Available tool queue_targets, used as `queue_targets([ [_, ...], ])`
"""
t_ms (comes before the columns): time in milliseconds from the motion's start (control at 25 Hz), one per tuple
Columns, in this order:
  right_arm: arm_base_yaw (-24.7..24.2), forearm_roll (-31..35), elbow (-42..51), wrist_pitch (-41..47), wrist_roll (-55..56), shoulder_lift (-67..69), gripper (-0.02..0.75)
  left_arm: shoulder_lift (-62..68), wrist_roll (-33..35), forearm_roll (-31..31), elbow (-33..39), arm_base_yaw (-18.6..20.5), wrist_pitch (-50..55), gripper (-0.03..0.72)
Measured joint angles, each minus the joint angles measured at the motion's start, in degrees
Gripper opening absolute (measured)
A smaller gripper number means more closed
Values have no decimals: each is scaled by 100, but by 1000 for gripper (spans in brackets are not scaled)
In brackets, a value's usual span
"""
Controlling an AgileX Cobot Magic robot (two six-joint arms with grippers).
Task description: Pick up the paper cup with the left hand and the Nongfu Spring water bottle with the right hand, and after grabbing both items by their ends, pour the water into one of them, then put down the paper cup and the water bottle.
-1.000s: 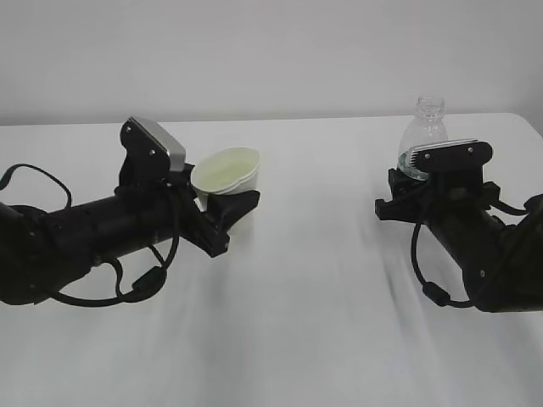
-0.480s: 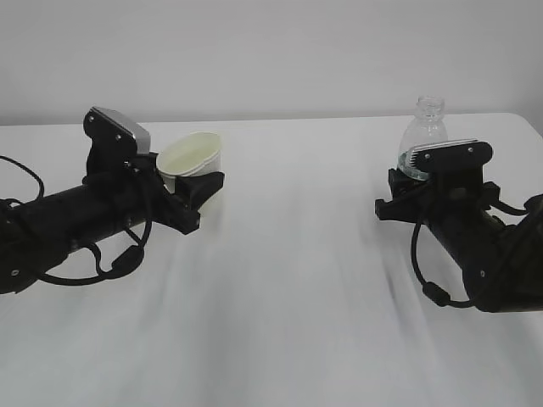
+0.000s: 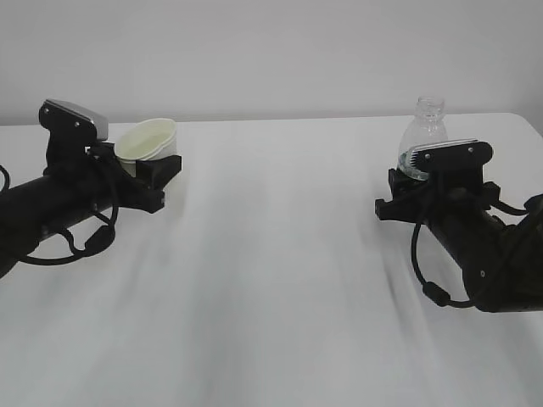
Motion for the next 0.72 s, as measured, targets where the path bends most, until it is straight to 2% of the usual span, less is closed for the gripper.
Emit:
queue_targets([
  [720,0,0,0,0,42,0,467,0,74,-461,0,832,0,417],
])
